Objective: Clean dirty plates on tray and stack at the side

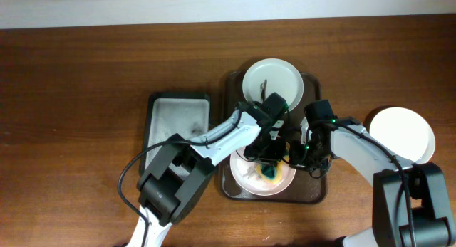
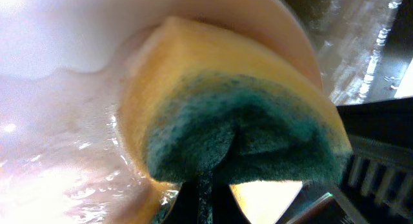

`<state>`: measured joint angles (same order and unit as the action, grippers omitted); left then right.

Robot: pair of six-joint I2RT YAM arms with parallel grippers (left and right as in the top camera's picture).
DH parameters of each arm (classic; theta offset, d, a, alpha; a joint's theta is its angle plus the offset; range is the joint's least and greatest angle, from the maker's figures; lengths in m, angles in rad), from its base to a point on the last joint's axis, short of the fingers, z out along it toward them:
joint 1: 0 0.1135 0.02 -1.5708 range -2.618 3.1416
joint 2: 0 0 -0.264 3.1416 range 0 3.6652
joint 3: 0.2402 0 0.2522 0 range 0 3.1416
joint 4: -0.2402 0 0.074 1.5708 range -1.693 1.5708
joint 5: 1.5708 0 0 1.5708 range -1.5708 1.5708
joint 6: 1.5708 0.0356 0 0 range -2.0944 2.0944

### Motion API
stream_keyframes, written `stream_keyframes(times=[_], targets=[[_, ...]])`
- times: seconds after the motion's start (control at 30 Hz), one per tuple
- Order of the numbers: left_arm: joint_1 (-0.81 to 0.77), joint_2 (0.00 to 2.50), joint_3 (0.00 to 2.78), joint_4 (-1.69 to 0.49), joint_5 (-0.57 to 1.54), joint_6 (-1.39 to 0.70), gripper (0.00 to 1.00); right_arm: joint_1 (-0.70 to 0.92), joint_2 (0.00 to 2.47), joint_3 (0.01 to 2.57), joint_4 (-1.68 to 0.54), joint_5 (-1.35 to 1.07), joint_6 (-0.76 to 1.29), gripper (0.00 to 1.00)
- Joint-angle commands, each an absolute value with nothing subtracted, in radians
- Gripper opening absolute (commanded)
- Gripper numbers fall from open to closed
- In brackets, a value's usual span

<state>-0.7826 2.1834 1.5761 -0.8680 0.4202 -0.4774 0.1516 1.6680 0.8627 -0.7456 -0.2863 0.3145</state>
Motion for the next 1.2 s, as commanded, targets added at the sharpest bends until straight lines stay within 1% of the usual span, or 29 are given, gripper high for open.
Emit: stream_keyframes(times=[0.0,0.1,0.23,0.33,0.37,0.43,0.5,0.57,0.67,0.8,0.97,1.0,1.03,1.17], targets=[[-0.746,2.260,1.542,-0.964,-0.017,-0.513,0.00,0.155,1.673,0.870,-0.725,-0.197,0.344,0.04],[-0.712,2.260,1.544,-1.045,-0.126,-0.538,0.00,0.155,1.673,0.870,-0.721,-0.197,0.376,0.04],[-0.686,2.260,1.566,-1.110,-0.138,-0.539,0.00,0.155,1.673,0.870,-0.710,-0.197,0.437,0.04],[-0.685,2.260,1.584,-1.119,-0.124,-0.538,0.00,0.155,1.673,0.870,-0.701,-0.197,0.469,0.04],[-0.686,2.260,1.585,-1.114,-0.090,-0.538,0.00,0.155,1.673,0.870,-0.700,-0.197,0.479,0.04],[-0.690,2.261,1.585,-1.076,0.084,-0.538,0.00,0.155,1.673,0.870,-0.694,-0.197,0.480,0.04],[-0.709,2.261,1.585,-0.996,0.270,-0.536,0.00,0.155,1.673,0.870,-0.694,-0.197,0.479,0.04],[-0.735,2.261,1.585,-0.921,0.382,-0.529,0.00,0.155,1.673,0.870,-0.694,-0.197,0.476,0.04],[-0.783,2.261,1.585,-0.863,0.510,-0.530,0.00,0.155,1.673,0.870,-0.694,-0.197,0.476,0.04],[-0.822,2.261,1.585,-0.865,0.585,-0.477,0.00,0.155,1.673,0.870,-0.691,-0.197,0.505,0.04],[-0.823,2.261,1.585,-0.934,0.575,-0.452,0.00,0.155,1.673,0.870,-0.690,-0.197,0.514,0.04],[-0.822,2.261,1.585,-0.957,0.541,-0.452,0.00,0.155,1.673,0.870,-0.690,-0.197,0.514,0.04],[-0.814,2.261,1.585,-0.987,0.454,-0.458,0.00,0.155,1.673,0.870,-0.691,-0.197,0.514,0.04],[-0.730,2.260,1.585,-1.086,0.220,-0.512,0.00,0.155,1.673,0.870,-0.691,-0.197,0.514,0.04]])
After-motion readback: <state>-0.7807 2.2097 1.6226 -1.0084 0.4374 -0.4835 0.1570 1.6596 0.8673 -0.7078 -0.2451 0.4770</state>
